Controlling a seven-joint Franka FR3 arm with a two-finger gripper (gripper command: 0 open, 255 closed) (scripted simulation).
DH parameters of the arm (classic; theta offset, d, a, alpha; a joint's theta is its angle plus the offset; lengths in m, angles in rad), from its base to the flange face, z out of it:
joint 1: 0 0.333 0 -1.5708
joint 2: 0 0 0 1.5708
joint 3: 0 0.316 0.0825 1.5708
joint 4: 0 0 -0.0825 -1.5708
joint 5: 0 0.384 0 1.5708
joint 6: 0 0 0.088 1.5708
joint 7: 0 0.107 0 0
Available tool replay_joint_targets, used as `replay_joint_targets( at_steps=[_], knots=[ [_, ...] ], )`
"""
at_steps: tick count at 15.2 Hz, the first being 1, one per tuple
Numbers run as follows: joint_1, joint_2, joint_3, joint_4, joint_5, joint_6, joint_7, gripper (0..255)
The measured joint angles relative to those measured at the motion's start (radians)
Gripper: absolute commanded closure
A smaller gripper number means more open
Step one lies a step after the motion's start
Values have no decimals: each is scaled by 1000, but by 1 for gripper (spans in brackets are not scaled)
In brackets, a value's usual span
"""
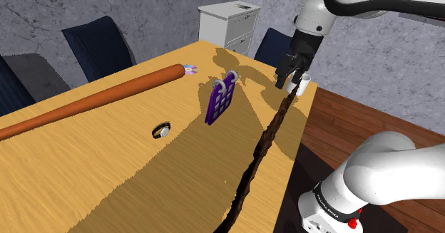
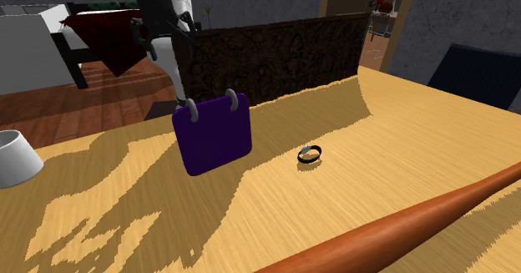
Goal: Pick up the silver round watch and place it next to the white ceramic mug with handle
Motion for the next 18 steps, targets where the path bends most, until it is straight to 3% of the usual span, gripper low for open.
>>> replay_joint_targets(
  at_steps=[3, 10, 18],
  knots=[
    [9, 37, 10, 4, 11, 30, 1, 0],
    [61, 261, 78, 70, 69, 174, 19, 0],
    [112, 550, 153, 228, 100, 295, 42, 0]
  ],
)
